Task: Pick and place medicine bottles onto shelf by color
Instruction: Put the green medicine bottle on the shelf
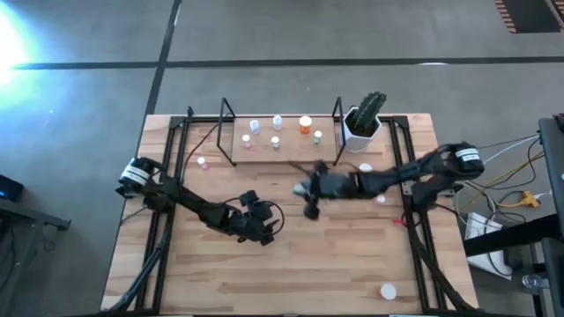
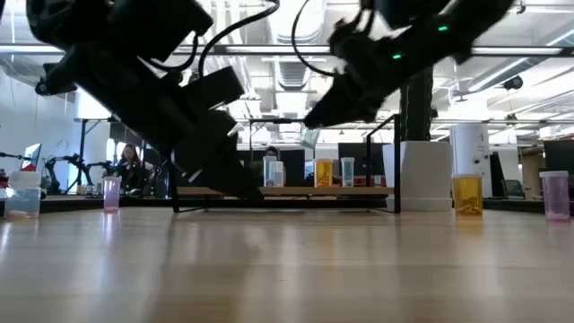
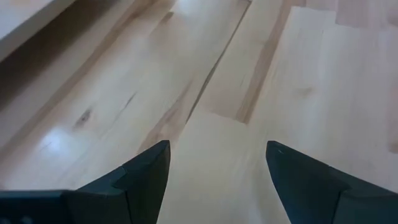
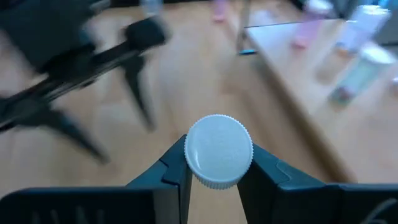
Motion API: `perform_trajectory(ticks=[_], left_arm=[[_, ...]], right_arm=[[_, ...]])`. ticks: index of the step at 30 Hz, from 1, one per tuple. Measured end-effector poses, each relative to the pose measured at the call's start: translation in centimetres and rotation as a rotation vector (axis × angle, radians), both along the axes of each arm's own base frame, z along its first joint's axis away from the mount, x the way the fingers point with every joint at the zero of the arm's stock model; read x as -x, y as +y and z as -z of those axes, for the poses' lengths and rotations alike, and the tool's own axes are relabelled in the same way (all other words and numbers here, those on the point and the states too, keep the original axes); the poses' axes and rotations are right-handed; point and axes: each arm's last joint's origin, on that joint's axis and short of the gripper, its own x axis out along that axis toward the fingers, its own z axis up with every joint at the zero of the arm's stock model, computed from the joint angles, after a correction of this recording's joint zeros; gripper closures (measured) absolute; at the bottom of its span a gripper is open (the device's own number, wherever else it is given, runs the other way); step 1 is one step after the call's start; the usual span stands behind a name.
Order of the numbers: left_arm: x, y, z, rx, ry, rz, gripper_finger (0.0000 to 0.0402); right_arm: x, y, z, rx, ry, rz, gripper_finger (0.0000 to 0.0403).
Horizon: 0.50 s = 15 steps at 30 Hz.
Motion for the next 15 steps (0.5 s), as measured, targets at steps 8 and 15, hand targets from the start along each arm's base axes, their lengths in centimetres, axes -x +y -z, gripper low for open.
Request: perform_trajectory(ticks=[8,15], left_arm=[[0.5,0.1,0.5,0.008,-0.025,0.002,0.0152],[0.6,0.0,0.5,0.014,-0.041,0.005,0.0152]], right_arm=[[-3.6,-8.1,-0.1,-0.012,0.074,0.137,0.0312],[-5.8,-14.7,0.4,0.002,0.198,0.254,0.0312]])
